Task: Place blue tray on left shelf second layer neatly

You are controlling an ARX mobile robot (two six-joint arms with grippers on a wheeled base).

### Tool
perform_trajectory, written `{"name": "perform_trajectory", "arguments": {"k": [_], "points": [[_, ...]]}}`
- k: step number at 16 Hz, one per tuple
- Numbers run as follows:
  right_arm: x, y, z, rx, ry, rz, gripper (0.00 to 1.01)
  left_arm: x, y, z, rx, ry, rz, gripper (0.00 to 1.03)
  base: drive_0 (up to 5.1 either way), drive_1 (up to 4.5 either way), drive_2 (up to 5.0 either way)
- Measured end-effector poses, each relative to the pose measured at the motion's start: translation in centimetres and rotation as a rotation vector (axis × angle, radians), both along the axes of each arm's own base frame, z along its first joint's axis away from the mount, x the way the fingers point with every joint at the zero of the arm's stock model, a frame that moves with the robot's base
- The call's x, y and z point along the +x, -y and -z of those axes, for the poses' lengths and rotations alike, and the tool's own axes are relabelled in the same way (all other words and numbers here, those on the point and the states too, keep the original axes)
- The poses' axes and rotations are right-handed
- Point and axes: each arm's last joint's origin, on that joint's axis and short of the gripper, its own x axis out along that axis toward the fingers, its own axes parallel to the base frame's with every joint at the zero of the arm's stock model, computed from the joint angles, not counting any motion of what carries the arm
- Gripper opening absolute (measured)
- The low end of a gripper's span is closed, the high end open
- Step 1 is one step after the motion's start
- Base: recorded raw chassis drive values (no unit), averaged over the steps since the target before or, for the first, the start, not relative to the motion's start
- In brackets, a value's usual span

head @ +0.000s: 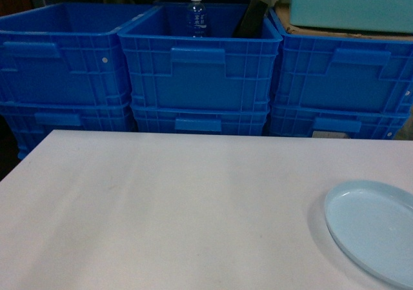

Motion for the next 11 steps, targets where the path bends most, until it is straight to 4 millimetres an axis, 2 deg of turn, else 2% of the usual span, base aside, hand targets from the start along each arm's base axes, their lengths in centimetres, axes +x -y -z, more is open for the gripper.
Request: {"name": "perform_trajectory", "arguments": {"k": [11], "points": [[0.00, 0.00, 0.00, 0.000, 0.000, 0.000, 0.98, 0.00, 0.00, 0.00, 0.000, 0.000, 0.000, 0.98, 0.0, 0.00, 0.0]]}}
